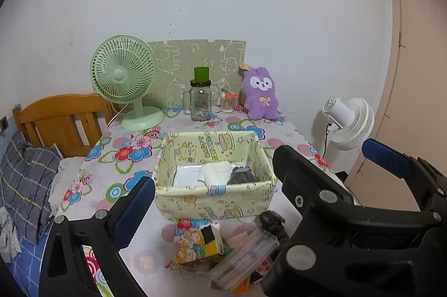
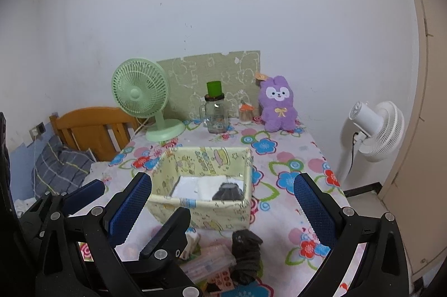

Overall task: Organize soft objects
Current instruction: 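Withdraw both tools from the basket toward the remaining bags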

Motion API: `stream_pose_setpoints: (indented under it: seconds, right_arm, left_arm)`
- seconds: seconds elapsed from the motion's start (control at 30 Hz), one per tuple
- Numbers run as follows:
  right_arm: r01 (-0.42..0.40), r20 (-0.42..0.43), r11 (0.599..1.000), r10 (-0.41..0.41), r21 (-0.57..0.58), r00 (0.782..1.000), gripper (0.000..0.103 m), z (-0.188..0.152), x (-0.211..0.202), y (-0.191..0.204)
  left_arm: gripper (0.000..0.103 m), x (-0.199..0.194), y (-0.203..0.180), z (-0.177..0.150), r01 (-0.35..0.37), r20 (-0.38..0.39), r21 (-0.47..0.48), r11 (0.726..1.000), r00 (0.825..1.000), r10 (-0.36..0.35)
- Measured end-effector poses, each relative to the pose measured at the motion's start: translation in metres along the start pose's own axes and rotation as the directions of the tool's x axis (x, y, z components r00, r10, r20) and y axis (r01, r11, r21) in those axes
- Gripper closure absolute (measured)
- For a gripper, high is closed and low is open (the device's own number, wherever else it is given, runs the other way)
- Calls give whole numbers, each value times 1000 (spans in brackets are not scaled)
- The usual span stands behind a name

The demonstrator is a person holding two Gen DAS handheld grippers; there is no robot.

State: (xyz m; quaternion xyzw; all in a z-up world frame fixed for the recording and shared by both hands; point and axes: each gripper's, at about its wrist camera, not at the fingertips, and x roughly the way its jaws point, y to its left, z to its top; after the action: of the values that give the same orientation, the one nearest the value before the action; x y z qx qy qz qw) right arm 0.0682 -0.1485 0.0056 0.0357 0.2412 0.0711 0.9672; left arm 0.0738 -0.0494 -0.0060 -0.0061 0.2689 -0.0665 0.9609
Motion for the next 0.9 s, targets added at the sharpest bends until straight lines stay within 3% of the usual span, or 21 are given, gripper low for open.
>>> stream_pose_setpoints:
  seconds: [0.37,0.67,0.9]
  right_arm:
    - [9,-38,1000,-9,-12,999,0,-28,1,-4]
    - [-9,-100,1000,9,3,995,0,-53,14,-10]
    - [-13,-101,1000,16,28,995,0,-71,23,-12]
  left_arm:
    - [0,-4,-12,-28,-12,2,26,1000,1000,12]
    - [0,10,-10,-51,4,-47,6,1000,999,-3]
    - [0,20,-10,-65,-2,-64,-11,1000,998,1]
